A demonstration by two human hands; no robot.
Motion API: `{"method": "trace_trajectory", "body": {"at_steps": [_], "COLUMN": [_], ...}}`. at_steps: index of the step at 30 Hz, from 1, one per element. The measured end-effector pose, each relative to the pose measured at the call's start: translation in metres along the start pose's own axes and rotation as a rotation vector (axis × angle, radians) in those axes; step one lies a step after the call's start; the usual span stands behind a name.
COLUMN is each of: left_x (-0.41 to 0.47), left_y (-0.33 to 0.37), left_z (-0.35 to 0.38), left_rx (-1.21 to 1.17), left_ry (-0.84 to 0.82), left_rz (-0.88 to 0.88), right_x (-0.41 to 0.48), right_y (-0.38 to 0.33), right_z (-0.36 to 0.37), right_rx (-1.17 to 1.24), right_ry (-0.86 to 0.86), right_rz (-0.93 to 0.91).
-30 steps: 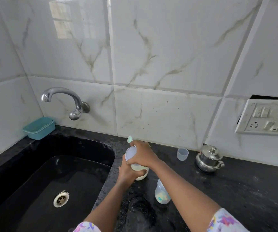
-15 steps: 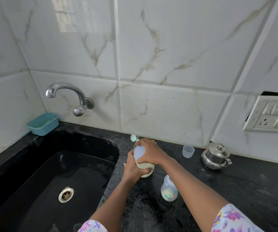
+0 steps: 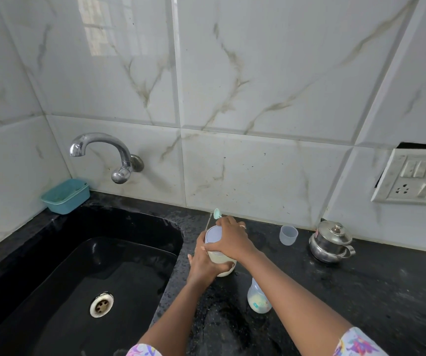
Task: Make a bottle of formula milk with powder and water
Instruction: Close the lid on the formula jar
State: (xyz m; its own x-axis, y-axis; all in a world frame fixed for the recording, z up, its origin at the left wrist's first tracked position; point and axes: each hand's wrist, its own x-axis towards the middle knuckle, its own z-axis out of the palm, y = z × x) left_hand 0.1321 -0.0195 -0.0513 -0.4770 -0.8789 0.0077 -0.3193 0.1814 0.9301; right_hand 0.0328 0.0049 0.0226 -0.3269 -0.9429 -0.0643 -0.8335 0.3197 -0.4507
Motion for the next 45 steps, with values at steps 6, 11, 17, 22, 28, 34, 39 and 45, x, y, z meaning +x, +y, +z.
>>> {"method": "trace_trajectory", "body": {"at_steps": [6, 11, 17, 22, 28, 34, 39, 45], "left_x": [-0.001, -0.004, -0.002, 0.0, -0.001, 0.001, 0.004, 0.001], "left_y": [0.002, 0.004, 0.001, 0.001, 0.002, -0.002, -0.003, 0.002], "left_z": [0.0, -0.001, -0.002, 0.0, -0.001, -0.001, -0.001, 0.004], "left_rx": [0.002, -0.029, -0.035, -0.03, -0.015, -0.075, -0.08, -0.031], "left_ry": [0.018, 0.006, -0.008, 0.004, 0.002, -0.032, 0.007, 0.054], "left_rz": [-0.024, -0.021, -0.026, -0.036, -0.035, -0.046, -0.033, -0.037], "right_x": [-0.01, -0.017, -0.009, -0.005, 0.0, -0.001, 0.0, 0.001], "right_y": [0.002, 0.003, -0.007, -0.006, 0.002, 0.011, 0.005, -0.007], "right_z": [-0.008, -0.023, -0.018, -0.012, -0.022, -0.002, 0.013, 0.026], "right_rx": [-0.098, -0.044, 0.055, -0.066, -0.074, -0.178, -0.398, -0.371], "right_ry": [0.062, 0.176, -0.112, 0.051, 0.054, -0.092, 0.039, 0.142], "right_rz": [0.086, 0.079, -0.152, -0.018, -0.075, -0.336, -0.314, -0.137]}}
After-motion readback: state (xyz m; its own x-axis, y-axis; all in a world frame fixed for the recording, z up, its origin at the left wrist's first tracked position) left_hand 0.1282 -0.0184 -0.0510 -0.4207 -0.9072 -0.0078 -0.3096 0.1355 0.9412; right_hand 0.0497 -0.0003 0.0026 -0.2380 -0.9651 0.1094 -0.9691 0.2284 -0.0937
